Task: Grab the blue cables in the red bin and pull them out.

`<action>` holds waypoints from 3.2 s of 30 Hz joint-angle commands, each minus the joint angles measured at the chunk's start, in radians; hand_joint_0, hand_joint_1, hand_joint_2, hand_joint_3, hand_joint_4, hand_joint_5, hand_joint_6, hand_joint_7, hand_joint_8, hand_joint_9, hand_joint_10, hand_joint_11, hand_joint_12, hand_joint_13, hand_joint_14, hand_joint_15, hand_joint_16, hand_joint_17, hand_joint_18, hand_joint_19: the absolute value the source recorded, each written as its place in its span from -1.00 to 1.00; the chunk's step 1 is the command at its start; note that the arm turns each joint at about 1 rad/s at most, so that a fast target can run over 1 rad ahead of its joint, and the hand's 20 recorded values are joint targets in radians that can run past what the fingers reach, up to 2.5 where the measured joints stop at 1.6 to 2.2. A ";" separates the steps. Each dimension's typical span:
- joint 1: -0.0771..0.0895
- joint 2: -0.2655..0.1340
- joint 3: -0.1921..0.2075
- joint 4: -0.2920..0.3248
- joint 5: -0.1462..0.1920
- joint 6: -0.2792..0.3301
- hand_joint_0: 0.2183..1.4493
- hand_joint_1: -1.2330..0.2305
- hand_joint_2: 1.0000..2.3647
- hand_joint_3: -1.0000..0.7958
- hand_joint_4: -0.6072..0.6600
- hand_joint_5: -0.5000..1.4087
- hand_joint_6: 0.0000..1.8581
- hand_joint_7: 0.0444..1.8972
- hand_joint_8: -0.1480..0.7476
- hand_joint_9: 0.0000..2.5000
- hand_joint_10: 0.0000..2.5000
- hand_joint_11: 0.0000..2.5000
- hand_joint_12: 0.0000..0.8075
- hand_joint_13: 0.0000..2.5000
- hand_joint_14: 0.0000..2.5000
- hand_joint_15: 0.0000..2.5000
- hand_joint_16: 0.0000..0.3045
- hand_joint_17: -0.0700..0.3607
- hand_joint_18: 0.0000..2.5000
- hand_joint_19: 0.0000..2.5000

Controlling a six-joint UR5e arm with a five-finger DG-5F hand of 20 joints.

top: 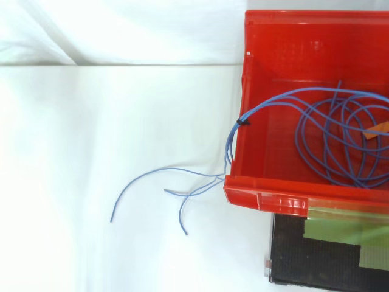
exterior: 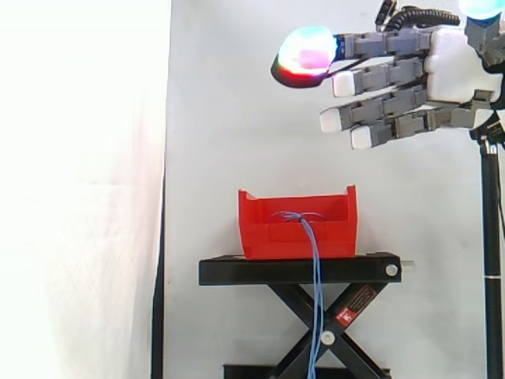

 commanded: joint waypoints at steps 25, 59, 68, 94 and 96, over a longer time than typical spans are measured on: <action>-0.009 -0.199 0.247 -0.141 -0.113 0.011 -0.06 -0.36 -1.00 -1.00 0.21 -0.10 -0.99 -0.85 -0.14 -0.62 -0.99 -0.78 -0.21 -0.72 -0.99 -0.77 -0.72 -0.23 -0.76 -0.59; -0.076 -0.245 0.284 -0.163 -0.056 -0.719 -0.07 -0.39 -1.00 -1.00 0.20 -0.13 -0.99 -0.85 -0.15 -0.67 -0.99 -0.80 -0.21 -0.81 -0.99 -0.80 -0.72 -0.23 -0.80 -0.59; -0.078 -0.249 0.282 -0.147 -0.026 -1.026 -0.07 -0.39 -1.00 -1.00 0.22 -0.10 -0.99 -0.80 -0.15 -0.67 -0.99 -0.80 -0.21 -0.81 -0.99 -0.80 -0.72 -0.23 -0.81 -0.60; -0.046 -0.303 0.445 -0.423 -0.029 -1.354 -0.06 -0.42 -1.00 -1.00 0.31 0.10 -0.99 -0.45 -0.16 -0.70 -0.99 -0.80 -0.21 -0.83 -0.99 -0.80 -0.72 -0.24 -0.81 -0.60; -0.049 -0.301 0.445 -0.442 -0.029 -1.372 -0.06 -0.42 -1.00 -1.00 0.32 0.10 -0.99 -0.45 -0.16 -0.70 -0.99 -0.79 -0.21 -0.83 -0.99 -0.81 -0.72 -0.24 -0.81 -0.60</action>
